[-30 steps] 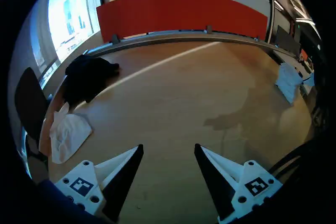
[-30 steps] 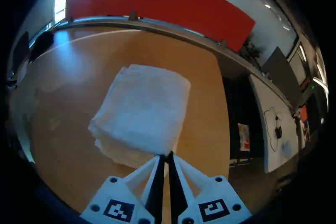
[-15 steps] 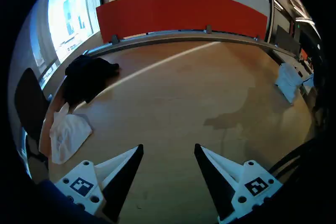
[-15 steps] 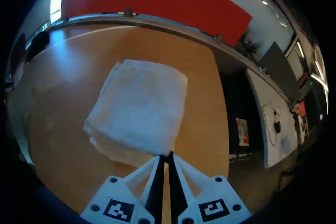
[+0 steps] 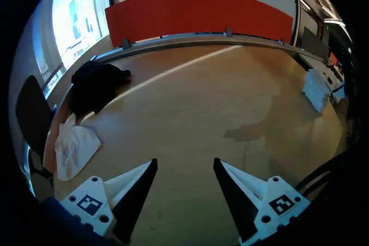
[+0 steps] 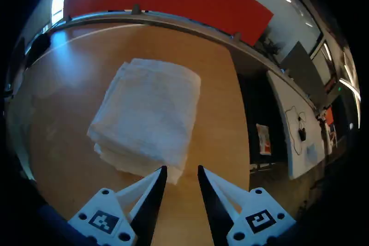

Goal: Fold towel

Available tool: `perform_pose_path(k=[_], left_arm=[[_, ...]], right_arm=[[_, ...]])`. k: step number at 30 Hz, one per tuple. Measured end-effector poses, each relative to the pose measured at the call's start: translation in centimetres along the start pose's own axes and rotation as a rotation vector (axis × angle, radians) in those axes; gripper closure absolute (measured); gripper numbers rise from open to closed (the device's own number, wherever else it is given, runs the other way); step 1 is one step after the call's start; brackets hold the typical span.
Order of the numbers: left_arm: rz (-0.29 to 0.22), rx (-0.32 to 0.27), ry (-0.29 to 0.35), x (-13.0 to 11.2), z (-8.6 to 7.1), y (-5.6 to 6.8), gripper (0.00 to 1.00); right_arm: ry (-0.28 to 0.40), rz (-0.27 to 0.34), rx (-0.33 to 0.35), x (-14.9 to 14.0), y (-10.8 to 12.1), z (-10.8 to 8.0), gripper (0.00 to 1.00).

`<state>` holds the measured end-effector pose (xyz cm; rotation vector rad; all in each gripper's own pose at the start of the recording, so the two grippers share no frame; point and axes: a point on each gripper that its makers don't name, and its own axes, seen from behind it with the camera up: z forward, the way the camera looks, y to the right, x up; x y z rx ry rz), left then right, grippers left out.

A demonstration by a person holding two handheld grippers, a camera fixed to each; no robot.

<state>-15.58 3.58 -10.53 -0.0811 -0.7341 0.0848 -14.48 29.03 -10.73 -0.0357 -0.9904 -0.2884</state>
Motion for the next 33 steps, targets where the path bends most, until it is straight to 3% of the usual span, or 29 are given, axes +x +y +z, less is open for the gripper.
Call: perform_pose_path(k=[4,7,11,21,33], left_arm=[[-0.003,0.000,0.002,0.1,0.0,0.0,0.10],[-0.003,0.000,0.004,0.1,0.0,0.0,0.10],[-0.002,0.000,0.007,0.2,0.0,0.0,0.10],[-0.005,0.002,0.016,0.6,0.0,-0.2,0.10],[-0.003,0.004,0.039,1.8,0.1,-0.6,0.10]], right_arm=[[0.007,0.007,-0.008,0.0,0.2,-0.2,0.32],[0.023,0.017,-0.009,0.4,0.2,-0.4,0.13],[0.048,0.029,-0.011,1.1,0.1,-0.8,0.00],[0.108,0.040,-0.004,3.1,-1.0,-1.4,0.00],[0.299,0.120,0.006,8.9,-3.3,-3.4,0.00]])
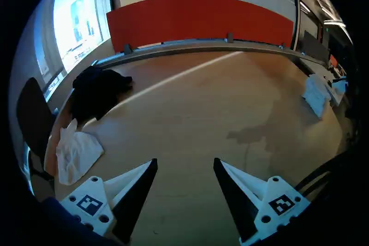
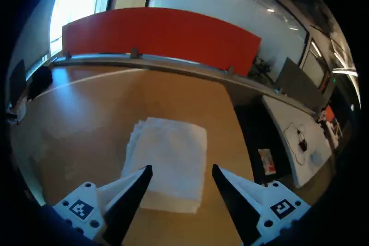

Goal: Fold towel

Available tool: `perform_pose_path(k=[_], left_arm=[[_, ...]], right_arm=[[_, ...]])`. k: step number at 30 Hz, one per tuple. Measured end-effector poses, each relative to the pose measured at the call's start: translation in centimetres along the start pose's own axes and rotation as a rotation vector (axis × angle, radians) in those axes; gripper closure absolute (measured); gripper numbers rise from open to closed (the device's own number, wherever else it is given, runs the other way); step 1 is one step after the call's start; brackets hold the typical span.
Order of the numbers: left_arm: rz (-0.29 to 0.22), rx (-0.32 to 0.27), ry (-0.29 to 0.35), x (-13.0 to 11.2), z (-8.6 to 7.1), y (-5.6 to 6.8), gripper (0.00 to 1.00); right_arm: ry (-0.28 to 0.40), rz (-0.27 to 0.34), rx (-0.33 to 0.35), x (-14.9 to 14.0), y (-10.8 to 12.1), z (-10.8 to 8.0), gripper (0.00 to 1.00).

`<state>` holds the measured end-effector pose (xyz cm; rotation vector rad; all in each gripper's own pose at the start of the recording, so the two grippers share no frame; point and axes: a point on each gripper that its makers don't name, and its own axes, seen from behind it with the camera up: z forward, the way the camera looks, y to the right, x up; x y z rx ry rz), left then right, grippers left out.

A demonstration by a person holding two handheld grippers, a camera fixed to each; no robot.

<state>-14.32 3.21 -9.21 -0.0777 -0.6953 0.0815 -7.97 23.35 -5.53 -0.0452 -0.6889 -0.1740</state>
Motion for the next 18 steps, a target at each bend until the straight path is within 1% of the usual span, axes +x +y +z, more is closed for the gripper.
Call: perform_pose_path(k=[9,15,18], left_arm=[[-0.005,0.002,0.034,1.4,0.0,-0.2,0.10],[-0.020,0.008,0.082,3.4,0.1,-0.7,0.10],[-0.026,0.016,0.118,4.9,0.1,-1.1,0.10]], right_arm=[[0.178,0.072,0.004,4.7,-2.3,-1.2,0.00],[0.282,0.122,0.014,7.5,-3.9,-2.3,0.00],[0.329,0.146,0.029,8.8,-4.7,-2.9,0.00]])
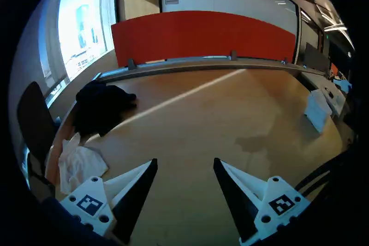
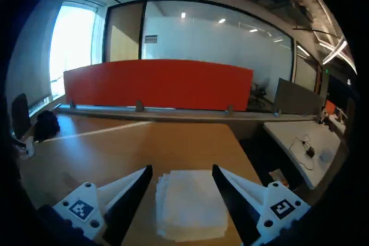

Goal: Fold towel

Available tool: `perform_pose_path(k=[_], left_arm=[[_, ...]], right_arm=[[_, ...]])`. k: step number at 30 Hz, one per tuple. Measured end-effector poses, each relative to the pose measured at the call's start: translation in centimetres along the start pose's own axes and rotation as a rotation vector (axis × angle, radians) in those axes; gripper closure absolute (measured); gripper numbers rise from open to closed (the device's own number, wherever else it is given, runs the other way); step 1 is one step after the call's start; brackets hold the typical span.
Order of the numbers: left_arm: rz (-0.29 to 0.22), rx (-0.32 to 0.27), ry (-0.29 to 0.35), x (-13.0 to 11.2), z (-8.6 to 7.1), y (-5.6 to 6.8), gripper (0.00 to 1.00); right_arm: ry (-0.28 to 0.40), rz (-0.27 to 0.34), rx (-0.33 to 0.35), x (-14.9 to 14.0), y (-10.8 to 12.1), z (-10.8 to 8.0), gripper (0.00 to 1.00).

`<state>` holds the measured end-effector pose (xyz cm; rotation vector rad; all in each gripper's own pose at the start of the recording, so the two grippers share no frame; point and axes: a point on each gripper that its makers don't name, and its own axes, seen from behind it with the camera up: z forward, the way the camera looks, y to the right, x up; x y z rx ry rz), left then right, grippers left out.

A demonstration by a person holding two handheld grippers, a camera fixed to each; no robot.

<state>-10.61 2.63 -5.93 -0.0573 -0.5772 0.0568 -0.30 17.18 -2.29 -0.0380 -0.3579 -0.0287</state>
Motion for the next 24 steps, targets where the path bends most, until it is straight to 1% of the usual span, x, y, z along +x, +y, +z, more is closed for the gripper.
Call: perform_pose_path(k=[6,9,13,17,21,24], left_arm=[[-0.017,0.015,0.083,3.1,0.2,-0.6,0.10],[-0.032,0.023,0.127,4.5,0.2,-0.8,0.10],[-0.053,0.023,0.183,6.3,0.2,-0.9,0.10],[-0.067,0.024,0.255,8.4,-0.1,-1.0,0.11],[-0.073,0.028,0.323,10.3,-0.4,-1.0,0.10],[-0.075,0.034,0.355,11.4,-0.5,-1.1,0.11]], right_arm=[[0.064,0.045,0.014,2.0,-1.6,0.0,0.00],[0.098,0.056,0.019,3.0,-2.4,-0.1,0.00],[0.134,0.049,0.028,4.1,-3.6,-0.3,0.00],[0.163,0.042,0.033,5.1,-5.0,-0.4,0.00],[0.190,0.041,0.038,5.9,-6.3,-0.4,0.00],[0.206,0.040,0.035,6.4,-7.2,-0.3,0.00]])
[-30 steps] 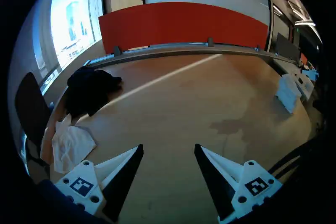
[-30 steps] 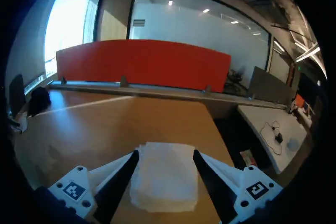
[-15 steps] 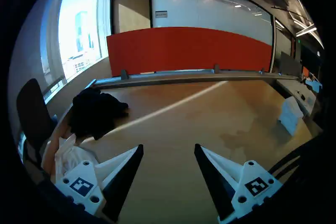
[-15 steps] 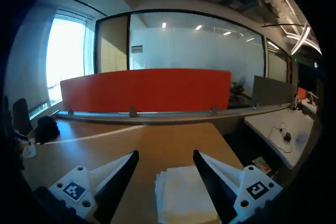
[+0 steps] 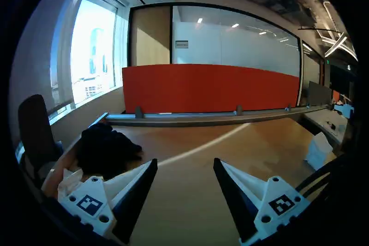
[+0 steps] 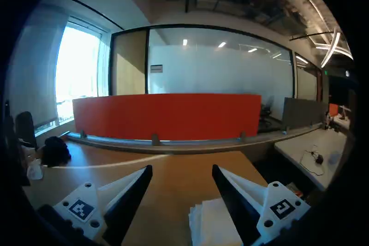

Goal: Fold towel

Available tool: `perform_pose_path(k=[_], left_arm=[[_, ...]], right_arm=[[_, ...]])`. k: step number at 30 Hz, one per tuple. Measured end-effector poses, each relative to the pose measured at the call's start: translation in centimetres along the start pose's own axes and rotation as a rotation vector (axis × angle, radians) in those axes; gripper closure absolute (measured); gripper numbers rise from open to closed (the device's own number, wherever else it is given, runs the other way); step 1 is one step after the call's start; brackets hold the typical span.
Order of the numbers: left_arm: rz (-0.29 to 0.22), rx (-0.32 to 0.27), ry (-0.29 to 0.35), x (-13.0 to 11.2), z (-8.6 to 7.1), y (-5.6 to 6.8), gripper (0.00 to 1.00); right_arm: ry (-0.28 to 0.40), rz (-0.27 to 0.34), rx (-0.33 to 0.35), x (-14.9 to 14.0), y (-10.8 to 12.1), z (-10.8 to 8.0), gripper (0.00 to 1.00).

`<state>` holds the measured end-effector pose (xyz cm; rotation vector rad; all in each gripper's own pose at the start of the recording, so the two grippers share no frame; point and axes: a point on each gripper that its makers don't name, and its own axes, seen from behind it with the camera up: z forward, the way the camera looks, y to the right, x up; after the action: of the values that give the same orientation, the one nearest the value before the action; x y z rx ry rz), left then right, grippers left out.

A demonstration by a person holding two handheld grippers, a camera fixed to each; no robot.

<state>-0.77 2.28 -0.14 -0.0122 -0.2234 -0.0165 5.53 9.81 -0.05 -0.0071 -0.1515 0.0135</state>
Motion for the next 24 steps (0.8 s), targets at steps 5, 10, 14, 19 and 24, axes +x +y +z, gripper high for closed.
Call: perform_pose_path(k=[5,10,14,19,24], left_arm=[[-0.009,-0.001,0.047,1.5,0.3,0.0,0.11],[-0.015,-0.001,0.080,2.5,0.5,0.0,0.10],[-0.024,-0.005,0.100,3.3,0.7,0.2,0.10],[-0.034,-0.014,0.121,3.9,0.7,0.3,0.10],[-0.038,-0.019,0.134,4.1,0.8,0.3,0.11]], right_arm=[[0.021,0.002,-0.004,0.7,-1.6,0.3,0.00],[0.040,0.010,-0.001,1.3,-3.3,0.5,0.00],[0.054,0.016,-0.007,2.1,-4.7,0.7,0.00],[0.073,0.007,-0.015,2.9,-6.2,0.8,0.00],[0.076,-0.002,-0.012,3.0,-7.7,0.9,0.00]])
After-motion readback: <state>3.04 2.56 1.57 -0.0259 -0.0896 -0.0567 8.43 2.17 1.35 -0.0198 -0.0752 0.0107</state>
